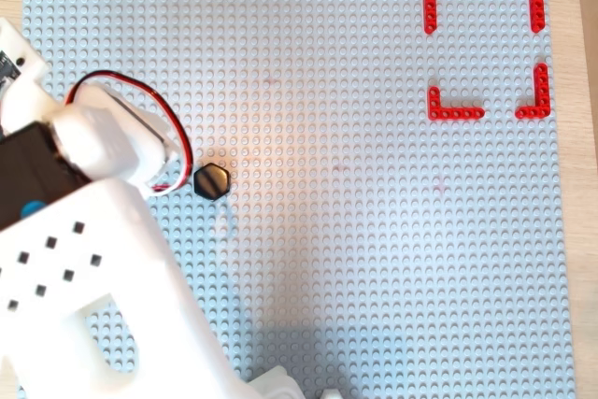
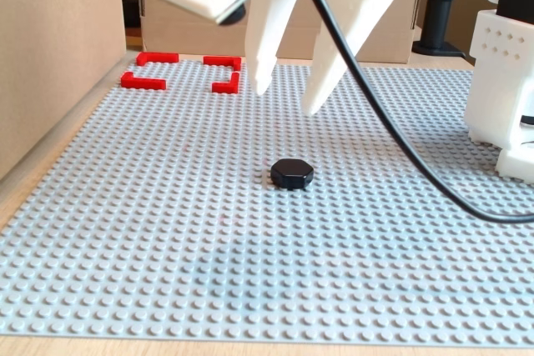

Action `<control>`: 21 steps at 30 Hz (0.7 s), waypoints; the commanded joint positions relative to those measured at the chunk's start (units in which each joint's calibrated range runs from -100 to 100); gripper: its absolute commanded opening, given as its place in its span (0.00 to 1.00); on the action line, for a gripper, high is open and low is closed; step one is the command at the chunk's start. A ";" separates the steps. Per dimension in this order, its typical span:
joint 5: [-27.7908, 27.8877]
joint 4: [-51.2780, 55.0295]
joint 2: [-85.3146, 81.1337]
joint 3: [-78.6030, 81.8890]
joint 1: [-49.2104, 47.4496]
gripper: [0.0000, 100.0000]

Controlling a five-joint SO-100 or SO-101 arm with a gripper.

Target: Grab the Lego and store it in red box

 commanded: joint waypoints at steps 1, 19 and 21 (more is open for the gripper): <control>0.28 -2.77 -0.19 3.36 0.91 0.16; 1.37 -13.21 -0.28 17.09 4.93 0.22; 1.63 -13.30 -0.28 17.63 5.37 0.22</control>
